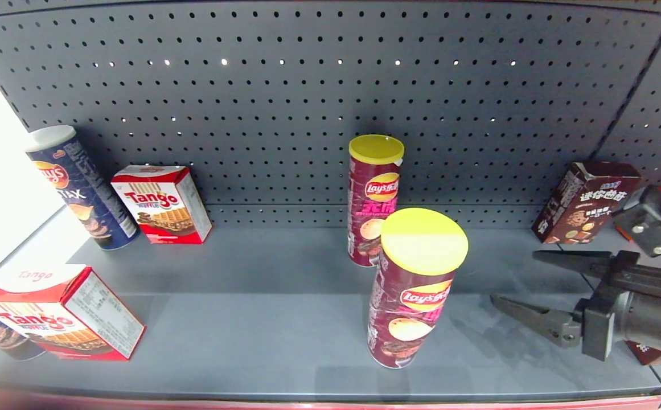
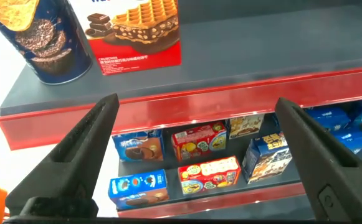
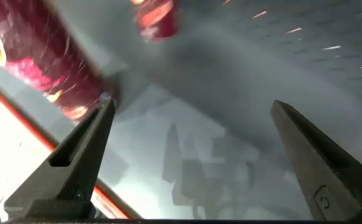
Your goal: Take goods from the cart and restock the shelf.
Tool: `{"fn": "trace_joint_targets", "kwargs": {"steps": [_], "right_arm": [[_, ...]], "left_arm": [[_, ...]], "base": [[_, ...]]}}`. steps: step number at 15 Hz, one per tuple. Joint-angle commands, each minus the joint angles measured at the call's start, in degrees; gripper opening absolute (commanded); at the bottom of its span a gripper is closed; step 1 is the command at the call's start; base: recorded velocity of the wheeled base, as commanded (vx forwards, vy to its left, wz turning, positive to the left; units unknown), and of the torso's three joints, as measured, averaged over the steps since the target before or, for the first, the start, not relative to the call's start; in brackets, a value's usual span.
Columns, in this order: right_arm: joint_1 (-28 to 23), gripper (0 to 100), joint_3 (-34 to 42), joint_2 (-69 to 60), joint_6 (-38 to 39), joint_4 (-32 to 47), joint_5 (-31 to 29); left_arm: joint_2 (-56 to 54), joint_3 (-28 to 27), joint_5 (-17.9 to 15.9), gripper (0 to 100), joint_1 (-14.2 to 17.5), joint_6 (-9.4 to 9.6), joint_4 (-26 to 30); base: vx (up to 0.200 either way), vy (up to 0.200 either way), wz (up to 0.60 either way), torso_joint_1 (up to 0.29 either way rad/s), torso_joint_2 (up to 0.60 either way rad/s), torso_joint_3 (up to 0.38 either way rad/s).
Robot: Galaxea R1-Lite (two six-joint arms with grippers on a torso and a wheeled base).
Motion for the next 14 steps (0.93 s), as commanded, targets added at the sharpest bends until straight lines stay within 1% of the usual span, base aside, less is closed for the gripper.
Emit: {"fn": "trace_joint_targets", "kwargs": {"steps": [1,14], "right_arm": [[2.3,100,0.0,4.7,-0.2,-0.1,0.0],[4.2,100,0.5,5.9,-0.2,0.0,0.0]], "left_arm": [[0.2,0.0,0.0,100,0.0,0.04,0.0],[0.2,0.0,0.0,100,0.0,-0.05,0.0]], "base": [[0.000,0.000,0.00,0.000,0.00,0.000],[0.000,0.000,0.00,0.000,0.00,0.000]]}}
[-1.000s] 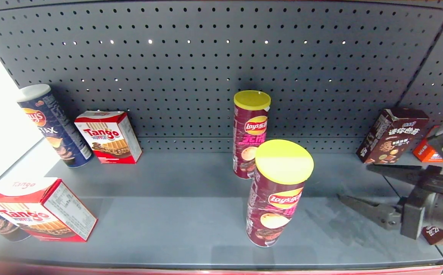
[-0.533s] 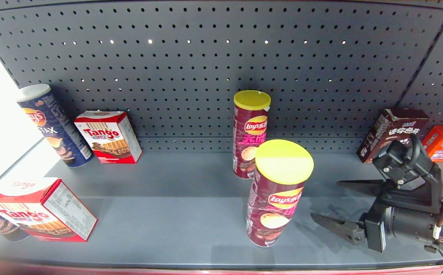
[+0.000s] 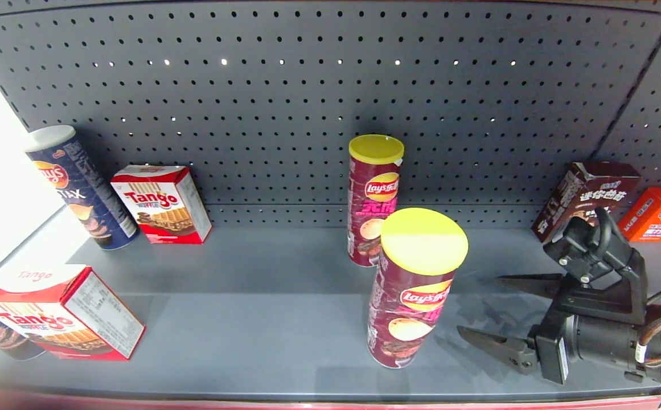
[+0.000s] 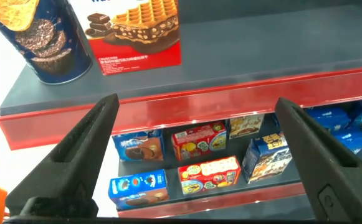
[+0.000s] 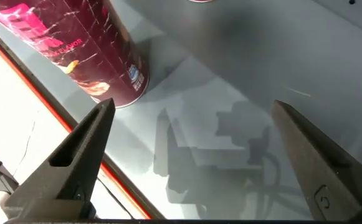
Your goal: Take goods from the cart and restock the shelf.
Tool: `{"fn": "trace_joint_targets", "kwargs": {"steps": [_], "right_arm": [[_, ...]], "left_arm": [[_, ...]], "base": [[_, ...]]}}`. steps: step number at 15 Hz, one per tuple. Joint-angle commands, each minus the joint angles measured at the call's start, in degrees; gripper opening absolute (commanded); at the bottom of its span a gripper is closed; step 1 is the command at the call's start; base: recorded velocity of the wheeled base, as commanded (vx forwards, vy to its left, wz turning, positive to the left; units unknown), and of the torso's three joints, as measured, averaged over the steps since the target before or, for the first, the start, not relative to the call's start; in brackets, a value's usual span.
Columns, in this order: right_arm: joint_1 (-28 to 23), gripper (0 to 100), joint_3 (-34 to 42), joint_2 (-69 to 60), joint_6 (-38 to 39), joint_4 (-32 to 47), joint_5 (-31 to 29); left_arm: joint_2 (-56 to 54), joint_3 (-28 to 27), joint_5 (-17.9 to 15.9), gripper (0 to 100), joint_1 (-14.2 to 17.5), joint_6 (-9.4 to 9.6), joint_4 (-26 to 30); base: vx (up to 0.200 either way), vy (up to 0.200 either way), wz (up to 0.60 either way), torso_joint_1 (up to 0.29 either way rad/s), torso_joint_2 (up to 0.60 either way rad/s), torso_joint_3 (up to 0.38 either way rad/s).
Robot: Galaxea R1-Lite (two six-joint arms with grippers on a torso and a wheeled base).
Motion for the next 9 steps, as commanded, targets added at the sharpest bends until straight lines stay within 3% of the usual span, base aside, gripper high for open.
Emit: {"fn": "trace_joint_targets", "kwargs": {"steps": [1,9], "right_arm": [[0.4,100,0.1,0.1,0.0,0.0,0.0],[0.8,100,-1.7,2.4,0.0,-0.1,0.0]], "left_arm": [[0.1,0.0,0.1,100,0.0,-0.03,0.0],[0.1,0.0,0.0,100,0.0,-0.03,0.0]], "base": [[0.000,0.000,0.00,0.000,0.00,0.000],[0.000,0.000,0.00,0.000,0.00,0.000]]}}
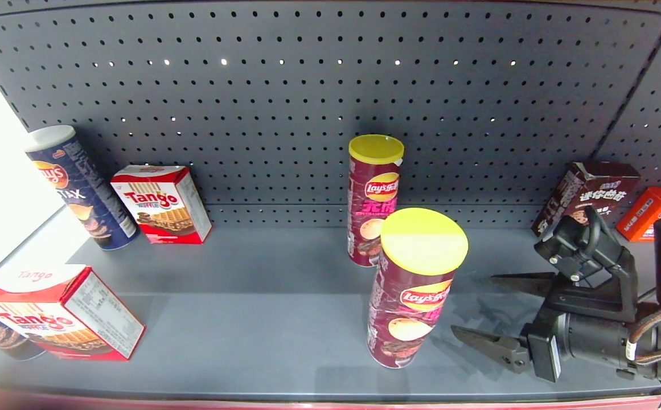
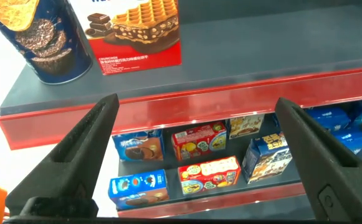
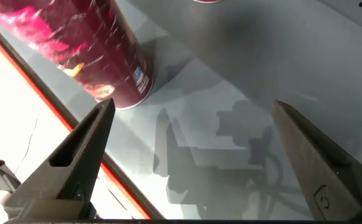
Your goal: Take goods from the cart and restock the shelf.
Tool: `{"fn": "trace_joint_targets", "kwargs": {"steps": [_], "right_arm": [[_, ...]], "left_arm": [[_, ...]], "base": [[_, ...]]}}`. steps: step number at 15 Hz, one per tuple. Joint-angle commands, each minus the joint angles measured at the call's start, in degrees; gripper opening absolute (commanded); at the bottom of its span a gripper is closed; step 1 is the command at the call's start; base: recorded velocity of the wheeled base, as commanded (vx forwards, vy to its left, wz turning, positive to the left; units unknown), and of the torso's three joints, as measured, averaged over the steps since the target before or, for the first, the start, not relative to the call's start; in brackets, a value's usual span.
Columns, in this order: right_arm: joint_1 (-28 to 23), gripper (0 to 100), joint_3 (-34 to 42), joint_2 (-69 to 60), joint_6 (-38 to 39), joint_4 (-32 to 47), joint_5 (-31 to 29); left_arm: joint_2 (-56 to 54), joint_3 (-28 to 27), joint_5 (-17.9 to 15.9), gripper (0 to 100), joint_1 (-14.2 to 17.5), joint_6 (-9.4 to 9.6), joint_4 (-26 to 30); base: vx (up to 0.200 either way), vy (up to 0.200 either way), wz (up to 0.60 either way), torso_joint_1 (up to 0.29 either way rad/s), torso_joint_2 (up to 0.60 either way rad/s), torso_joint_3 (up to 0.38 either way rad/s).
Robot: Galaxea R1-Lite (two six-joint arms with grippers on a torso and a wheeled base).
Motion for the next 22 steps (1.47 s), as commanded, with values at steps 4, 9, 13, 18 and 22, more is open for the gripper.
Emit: {"fn": "trace_joint_targets", "kwargs": {"steps": [4,9,13,18,22], "right_arm": [[0.2,100,-1.8,2.7,0.0,-0.5,0.0],[1.0,100,-3.2,4.9,0.0,-1.4,-0.1],[2.2,100,-4.0,5.5,0.0,-1.4,-1.3],[2.0,100,-3.6,4.8,0.0,-1.4,-1.7],[2.8,100,-4.4,6.2,0.0,-1.4,-1.7]], "left_arm": [[0.1,0.0,0.0,100,0.0,-0.07,0.0],[0.1,0.0,0.0,100,0.0,-0.07,0.0],[0.1,0.0,0.0,100,0.0,-0.07,0.0],[0.1,0.0,0.0,100,0.0,0.02,0.0],[0.1,0.0,-0.1,100,0.0,0.02,0.0]], "base": [[0.000,0.000,0.00,0.000,0.00,0.000],[0.000,0.000,0.00,0.000,0.00,0.000],[0.000,0.000,0.00,0.000,0.00,0.000],[0.000,0.000,0.00,0.000,0.00,0.000],[0.000,0.000,0.00,0.000,0.00,0.000]]}}
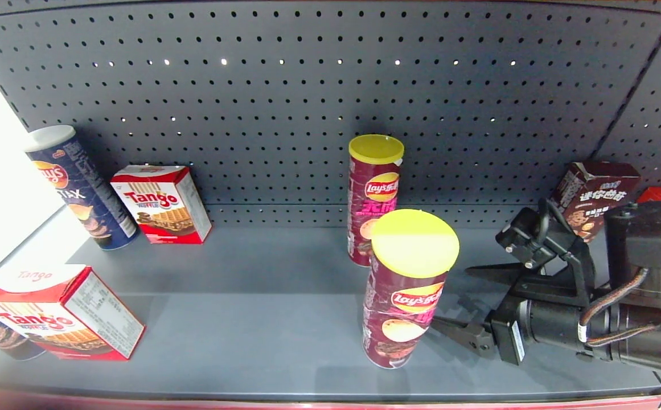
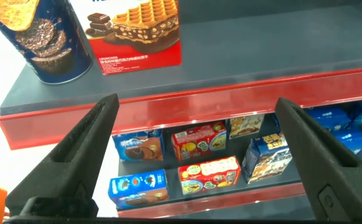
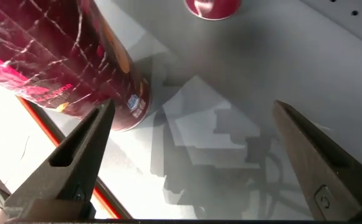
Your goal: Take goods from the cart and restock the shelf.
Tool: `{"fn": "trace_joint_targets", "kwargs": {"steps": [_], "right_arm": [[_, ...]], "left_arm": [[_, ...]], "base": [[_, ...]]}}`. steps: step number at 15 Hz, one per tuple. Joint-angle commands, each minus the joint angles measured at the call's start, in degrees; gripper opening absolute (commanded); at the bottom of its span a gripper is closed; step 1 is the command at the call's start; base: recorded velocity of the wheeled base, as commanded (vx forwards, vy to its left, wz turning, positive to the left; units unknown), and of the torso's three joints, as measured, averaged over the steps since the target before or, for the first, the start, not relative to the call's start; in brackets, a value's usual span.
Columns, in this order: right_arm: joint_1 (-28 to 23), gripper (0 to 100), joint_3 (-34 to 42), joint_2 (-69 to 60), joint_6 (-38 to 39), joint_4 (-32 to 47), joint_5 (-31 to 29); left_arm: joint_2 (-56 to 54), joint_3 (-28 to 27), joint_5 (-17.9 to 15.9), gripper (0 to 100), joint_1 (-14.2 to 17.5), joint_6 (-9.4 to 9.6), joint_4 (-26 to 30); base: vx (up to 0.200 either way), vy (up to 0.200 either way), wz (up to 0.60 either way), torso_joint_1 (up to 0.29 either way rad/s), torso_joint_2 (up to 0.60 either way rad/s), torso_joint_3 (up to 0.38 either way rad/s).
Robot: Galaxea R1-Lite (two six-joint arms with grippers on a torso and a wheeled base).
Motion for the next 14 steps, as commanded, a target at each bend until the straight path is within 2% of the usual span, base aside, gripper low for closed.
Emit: {"fn": "trace_joint_targets", "kwargs": {"steps": [1,14], "right_arm": [[0.7,100,-0.4,0.7,0.0,0.0,0.0],[1.4,100,-1.4,1.8,0.0,0.0,-0.5]], "left_arm": [[0.1,0.0,-0.1,100,0.0,0.02,0.0],[0.1,0.0,-0.1,100,0.0,0.02,0.0]], "base": [[0.000,0.000,0.00,0.000,0.00,0.000],[0.000,0.000,0.00,0.000,0.00,0.000]]}}
